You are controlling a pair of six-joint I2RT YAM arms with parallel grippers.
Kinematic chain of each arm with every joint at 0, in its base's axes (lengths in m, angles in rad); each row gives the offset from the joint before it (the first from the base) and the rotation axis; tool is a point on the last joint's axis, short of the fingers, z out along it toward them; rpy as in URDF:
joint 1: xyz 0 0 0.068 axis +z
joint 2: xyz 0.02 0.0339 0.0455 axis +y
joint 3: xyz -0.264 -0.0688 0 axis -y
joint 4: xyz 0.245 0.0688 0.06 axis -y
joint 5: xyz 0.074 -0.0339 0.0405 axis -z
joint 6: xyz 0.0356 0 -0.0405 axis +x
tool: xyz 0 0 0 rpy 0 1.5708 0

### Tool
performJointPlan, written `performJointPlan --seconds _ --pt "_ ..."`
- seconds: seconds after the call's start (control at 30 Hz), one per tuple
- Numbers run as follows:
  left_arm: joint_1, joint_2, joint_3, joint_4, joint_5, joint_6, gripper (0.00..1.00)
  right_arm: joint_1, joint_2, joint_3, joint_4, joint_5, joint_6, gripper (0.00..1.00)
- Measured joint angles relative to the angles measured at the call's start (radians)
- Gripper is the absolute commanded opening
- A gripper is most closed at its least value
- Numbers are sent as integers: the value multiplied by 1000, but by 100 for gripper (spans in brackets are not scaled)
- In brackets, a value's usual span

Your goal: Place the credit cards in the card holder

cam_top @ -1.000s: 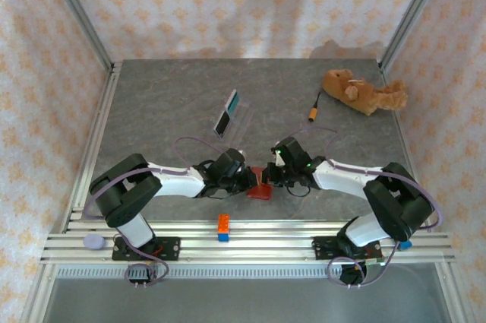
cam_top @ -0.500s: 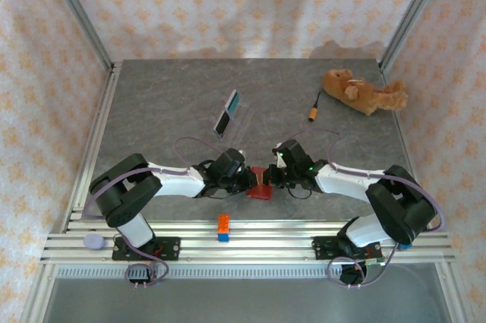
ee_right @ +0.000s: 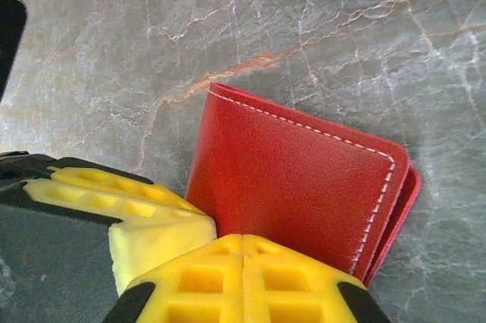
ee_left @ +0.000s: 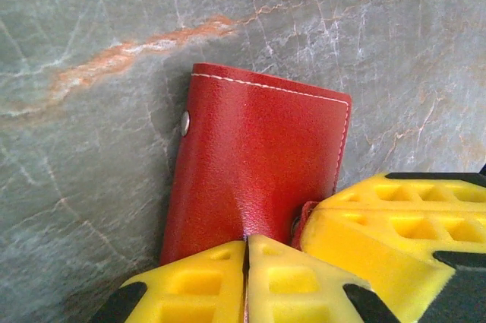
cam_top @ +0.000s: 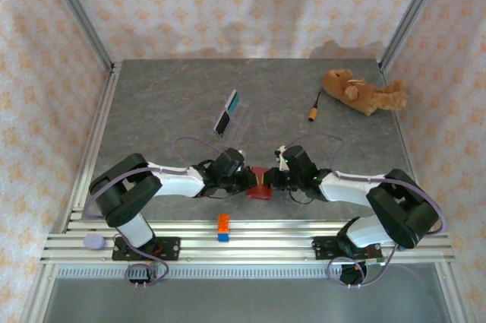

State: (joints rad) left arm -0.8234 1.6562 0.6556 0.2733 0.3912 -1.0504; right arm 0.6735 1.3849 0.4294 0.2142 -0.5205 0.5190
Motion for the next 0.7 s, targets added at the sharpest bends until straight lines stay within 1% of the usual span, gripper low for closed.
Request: performJointPlan --seconds 0.23,0.37,0.47,0.5,0.53,0.63,0.67,0.7 --pt "9 -1 -4 4 18 0 11 23 -35 -25 7 55 21 0" --pt "13 -1 -4 3 24 0 11 29 -66 -31 -40 100 31 0" --pt "14 -1 -2 0 25 1 12 28 -72 -11 -93 108 31 1" --pt "14 -2 -2 -1 25 1 12 28 -72 6 -126 110 31 9" --pt "14 -5 -2 -5 24 2 12 28 -72 20 -154 112 30 14" --pt "20 -31 -2 -48 9 4 14 28 -74 76 -261 121 20 15" --pt "23 -48 -3 -74 -4 5 17 28 -78 97 -293 123 18 16" --pt "26 -69 -3 -100 -14 10 19 28 -85 121 -326 127 15 19"
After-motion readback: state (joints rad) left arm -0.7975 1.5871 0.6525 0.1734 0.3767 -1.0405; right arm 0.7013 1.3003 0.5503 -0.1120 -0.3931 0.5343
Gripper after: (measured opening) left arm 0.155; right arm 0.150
